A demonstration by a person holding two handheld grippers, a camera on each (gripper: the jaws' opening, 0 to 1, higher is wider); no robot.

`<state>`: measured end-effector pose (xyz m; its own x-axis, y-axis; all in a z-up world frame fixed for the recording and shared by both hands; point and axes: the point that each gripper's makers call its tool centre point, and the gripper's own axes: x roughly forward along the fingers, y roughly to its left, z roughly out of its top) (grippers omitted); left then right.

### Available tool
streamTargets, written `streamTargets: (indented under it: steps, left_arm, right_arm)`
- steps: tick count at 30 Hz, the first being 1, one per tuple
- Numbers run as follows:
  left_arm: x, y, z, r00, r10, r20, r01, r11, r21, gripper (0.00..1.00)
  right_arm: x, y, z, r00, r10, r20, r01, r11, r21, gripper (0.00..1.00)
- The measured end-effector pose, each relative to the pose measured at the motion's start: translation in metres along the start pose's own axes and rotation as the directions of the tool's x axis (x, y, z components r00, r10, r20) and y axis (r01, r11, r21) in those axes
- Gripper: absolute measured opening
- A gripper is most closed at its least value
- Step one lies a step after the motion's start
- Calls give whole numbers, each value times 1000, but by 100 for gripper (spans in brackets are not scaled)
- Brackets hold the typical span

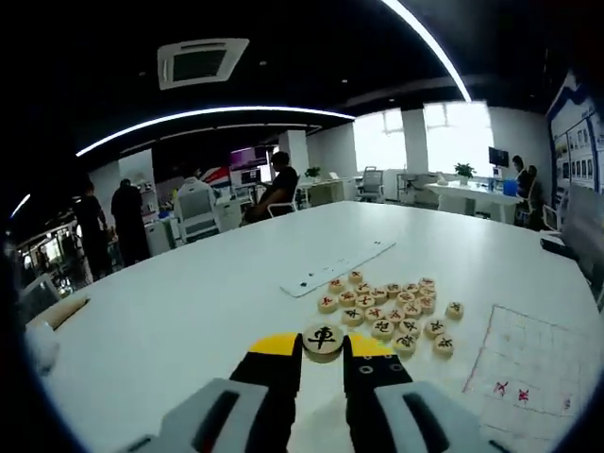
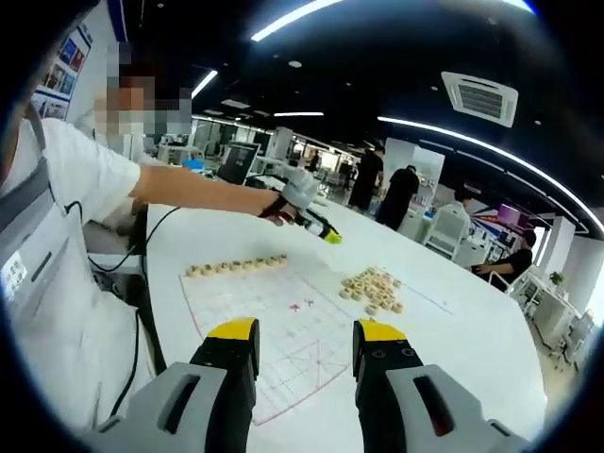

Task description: Pick up the chess pieces one by one and place each piece onto its starting position on the chessboard, setting the pieces on their correct points until all the chess pieces are arranged in the starting layout

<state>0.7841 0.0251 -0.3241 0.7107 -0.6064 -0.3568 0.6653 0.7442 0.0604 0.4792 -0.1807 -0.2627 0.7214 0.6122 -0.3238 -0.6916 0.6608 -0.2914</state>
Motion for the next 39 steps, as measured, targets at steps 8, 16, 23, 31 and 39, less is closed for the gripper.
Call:
streamTargets:
  steps: [8, 16, 23, 31, 39]
  left_arm:
    - [-89, -44, 3, 992, -96, 83, 97, 995, -5, 20]
    - [-164, -94, -7, 968, -215, 126, 216, 976, 5, 20]
    - [-208, -134, -38, 948, -296, 116, 300, 954, -21, 20]
    - [-231, -169, -104, 942, -336, -4, 334, 938, 95, 20]
    - [-247, -185, -141, 917, -398, -29, 399, 917, 17, 20]
  right_arm:
    - [1, 10, 5, 1000, 18, 0, -18, 1000, -23, 40]
    - [3, 13, 6, 1000, 24, -6, -24, 999, -28, 40]
    - [4, 17, 8, 999, 32, -5, -33, 999, -36, 40]
    - [2, 16, 10, 1000, 26, 0, -26, 999, -33, 40]
    - [3, 17, 10, 1000, 29, -1, -29, 999, -37, 40]
